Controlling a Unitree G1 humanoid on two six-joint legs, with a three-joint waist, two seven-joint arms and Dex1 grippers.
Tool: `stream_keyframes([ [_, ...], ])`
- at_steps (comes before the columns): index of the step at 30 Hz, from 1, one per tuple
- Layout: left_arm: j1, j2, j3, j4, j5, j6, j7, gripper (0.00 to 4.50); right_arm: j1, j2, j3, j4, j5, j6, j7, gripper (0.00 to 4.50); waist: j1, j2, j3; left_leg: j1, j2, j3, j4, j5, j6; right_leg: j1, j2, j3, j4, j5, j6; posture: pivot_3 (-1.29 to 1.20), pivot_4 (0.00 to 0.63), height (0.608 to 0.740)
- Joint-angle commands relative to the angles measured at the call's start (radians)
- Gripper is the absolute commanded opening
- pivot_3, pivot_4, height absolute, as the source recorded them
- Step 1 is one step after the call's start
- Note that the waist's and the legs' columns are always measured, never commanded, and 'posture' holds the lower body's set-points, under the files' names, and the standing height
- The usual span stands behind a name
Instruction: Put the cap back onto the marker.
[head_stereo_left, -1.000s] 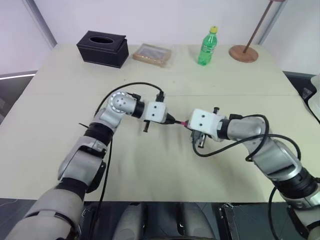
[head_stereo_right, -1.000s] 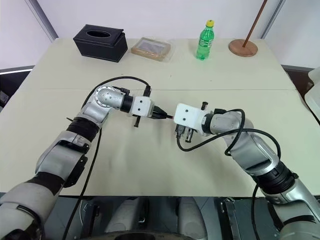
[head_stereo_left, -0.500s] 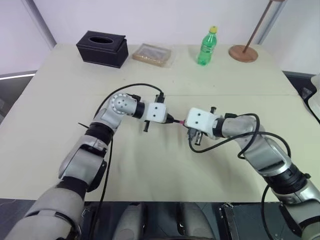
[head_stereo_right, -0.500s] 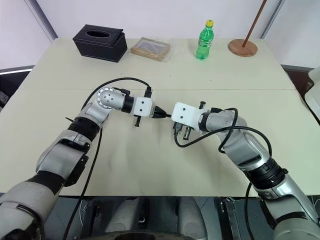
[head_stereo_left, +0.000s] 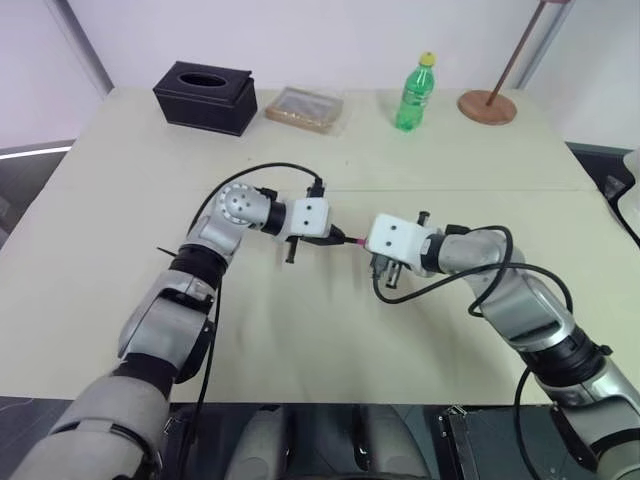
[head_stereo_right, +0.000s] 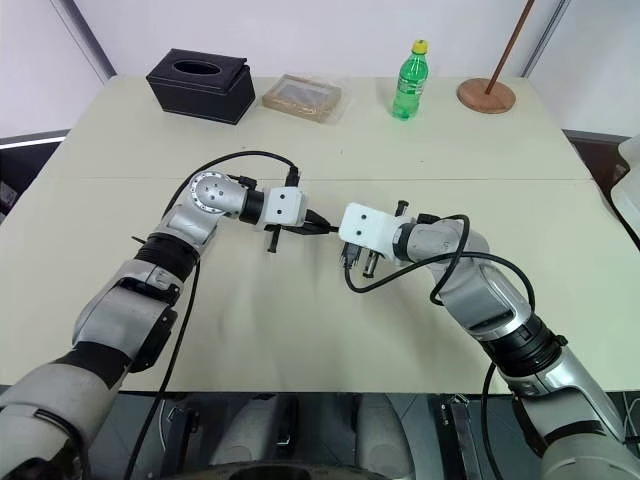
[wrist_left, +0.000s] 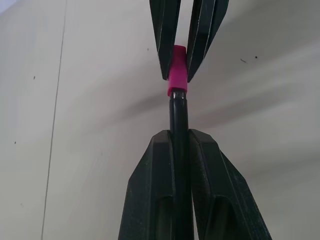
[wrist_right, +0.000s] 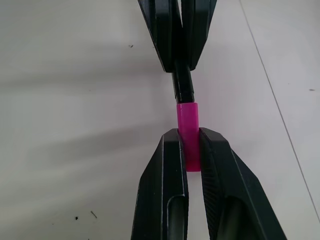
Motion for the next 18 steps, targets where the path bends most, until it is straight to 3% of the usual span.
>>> stream_keyframes([
  [1, -0.043, -0.017, -0.022, -0.030, 0.007, -0.060, 0.002, 0.00, -0.024, -0.006, -0.007, -0.025, -0.026, -0.018, -0.003, 0.05, 0.000, 0.000, 0.000, 0.000, 0.000, 0.000, 0.000, 0.000, 0.000, 0.000, 0.000, 0.000, 0.000, 0.000, 0.000, 0.00, 0.150, 0.740],
  [18, -0.052, -0.006, -0.052, 0.016, 0.075, -0.146, 0.105, 0.00, -0.029, 0.019, -0.038, -0.049, 0.007, 0.061, 0.041, 0.05, 0.000, 0.000, 0.000, 0.000, 0.000, 0.000, 0.000, 0.000, 0.000, 0.000, 0.000, 0.000, 0.000, 0.000, 0.000, 0.00, 0.150, 0.740],
])
